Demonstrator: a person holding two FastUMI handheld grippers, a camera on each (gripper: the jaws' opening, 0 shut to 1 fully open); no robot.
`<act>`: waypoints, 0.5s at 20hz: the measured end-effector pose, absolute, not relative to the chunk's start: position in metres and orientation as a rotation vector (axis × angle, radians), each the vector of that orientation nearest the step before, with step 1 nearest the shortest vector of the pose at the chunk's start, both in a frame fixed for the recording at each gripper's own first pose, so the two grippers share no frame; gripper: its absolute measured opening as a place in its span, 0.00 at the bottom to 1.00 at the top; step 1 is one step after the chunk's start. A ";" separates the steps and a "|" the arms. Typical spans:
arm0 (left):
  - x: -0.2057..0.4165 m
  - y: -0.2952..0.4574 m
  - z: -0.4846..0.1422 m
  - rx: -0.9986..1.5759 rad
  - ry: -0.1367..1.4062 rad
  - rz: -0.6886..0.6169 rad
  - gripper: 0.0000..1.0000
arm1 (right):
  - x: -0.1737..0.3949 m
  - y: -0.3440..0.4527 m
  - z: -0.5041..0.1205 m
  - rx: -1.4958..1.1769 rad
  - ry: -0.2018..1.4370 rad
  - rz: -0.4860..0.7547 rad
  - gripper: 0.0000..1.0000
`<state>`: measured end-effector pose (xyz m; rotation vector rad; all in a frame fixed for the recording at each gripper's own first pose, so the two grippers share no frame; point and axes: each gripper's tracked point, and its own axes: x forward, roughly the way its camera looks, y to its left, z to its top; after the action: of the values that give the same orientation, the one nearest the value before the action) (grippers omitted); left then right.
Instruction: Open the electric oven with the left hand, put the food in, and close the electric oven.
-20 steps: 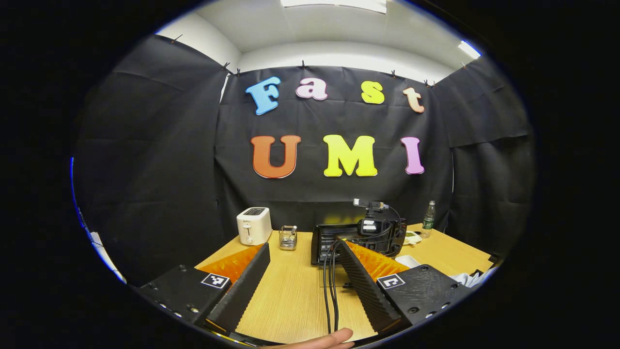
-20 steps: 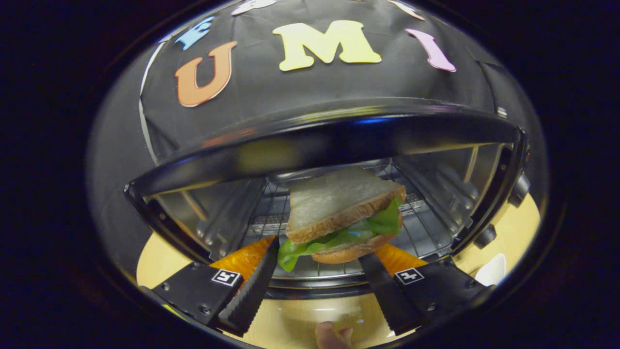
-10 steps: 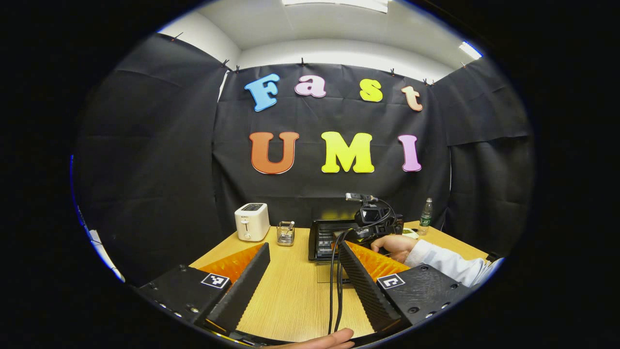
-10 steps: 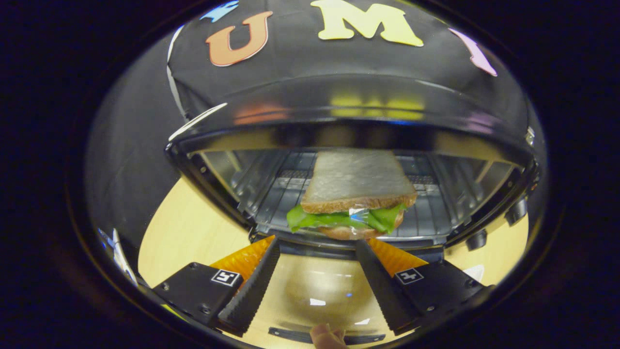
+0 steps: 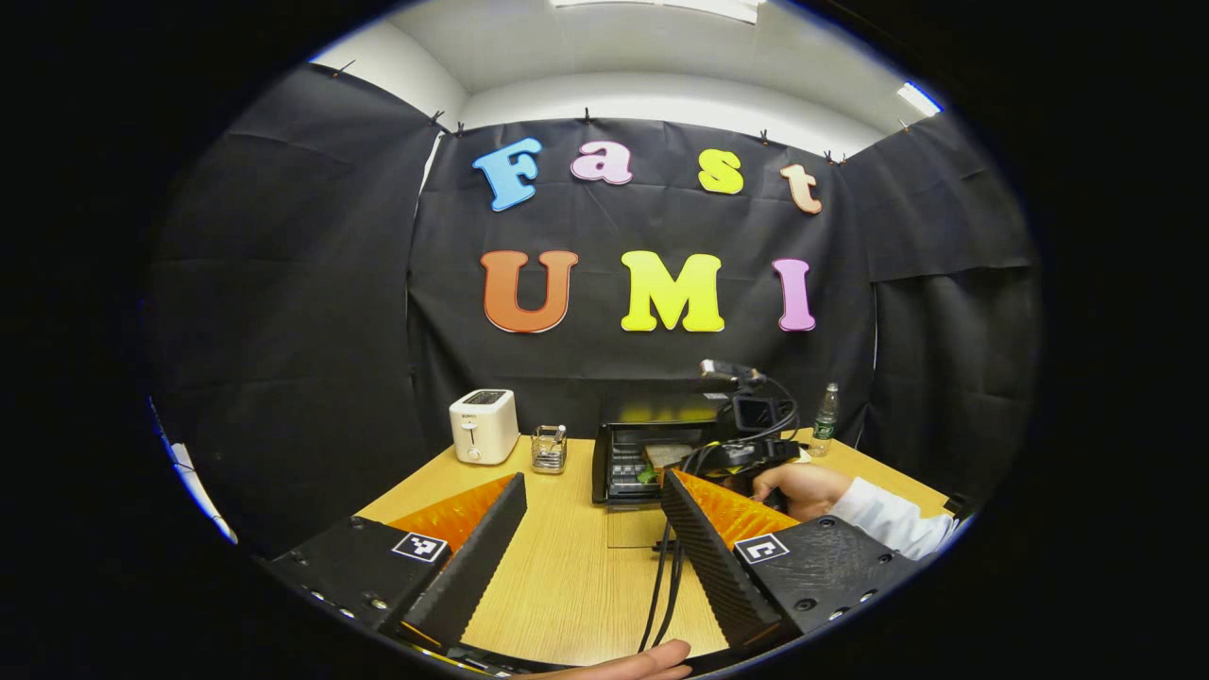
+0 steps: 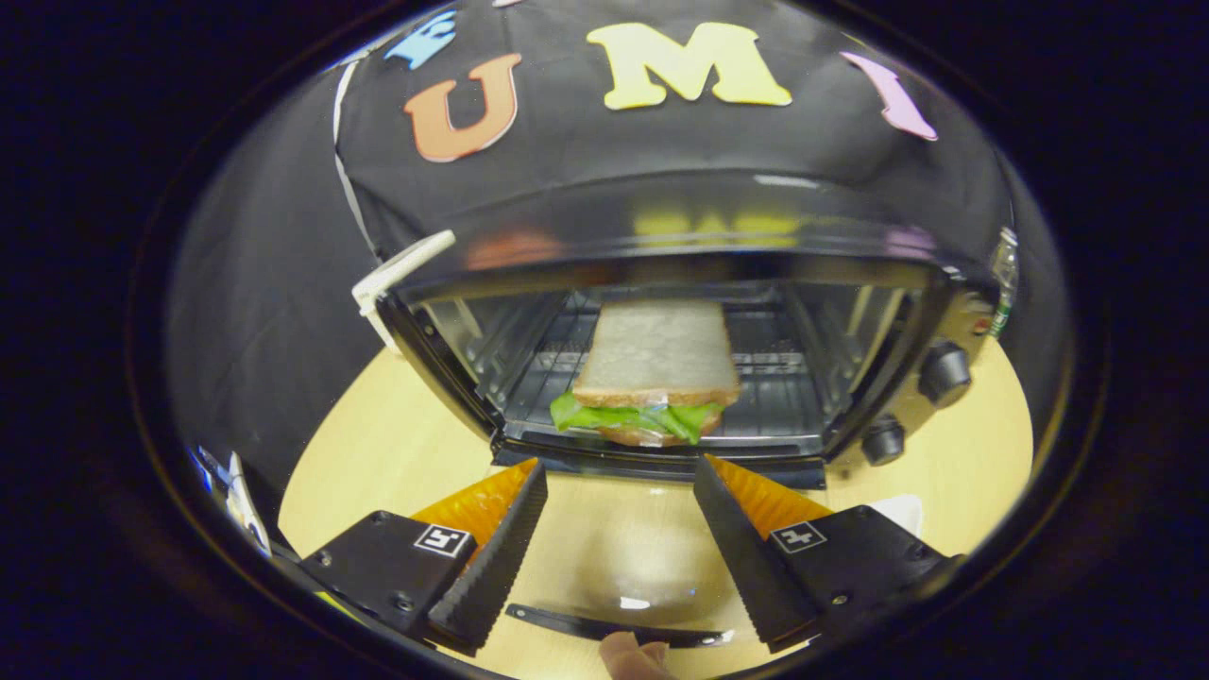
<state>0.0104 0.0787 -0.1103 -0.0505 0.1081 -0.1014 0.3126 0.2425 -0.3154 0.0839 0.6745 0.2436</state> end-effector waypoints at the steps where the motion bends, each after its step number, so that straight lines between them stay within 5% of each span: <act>1: 0.014 0.076 -0.112 -0.047 0.116 -0.102 0.95 | 0.305 0.235 -0.302 0.090 0.635 0.241 1.00; 10: 0.048 0.047 -0.125 -0.038 0.166 -0.107 0.95 | 0.221 0.164 -0.162 0.079 0.271 0.236 0.99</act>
<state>0.0484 0.0468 -0.1250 -0.0381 0.1664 -0.1067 0.2209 0.1638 -0.1616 0.0791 0.2715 0.2360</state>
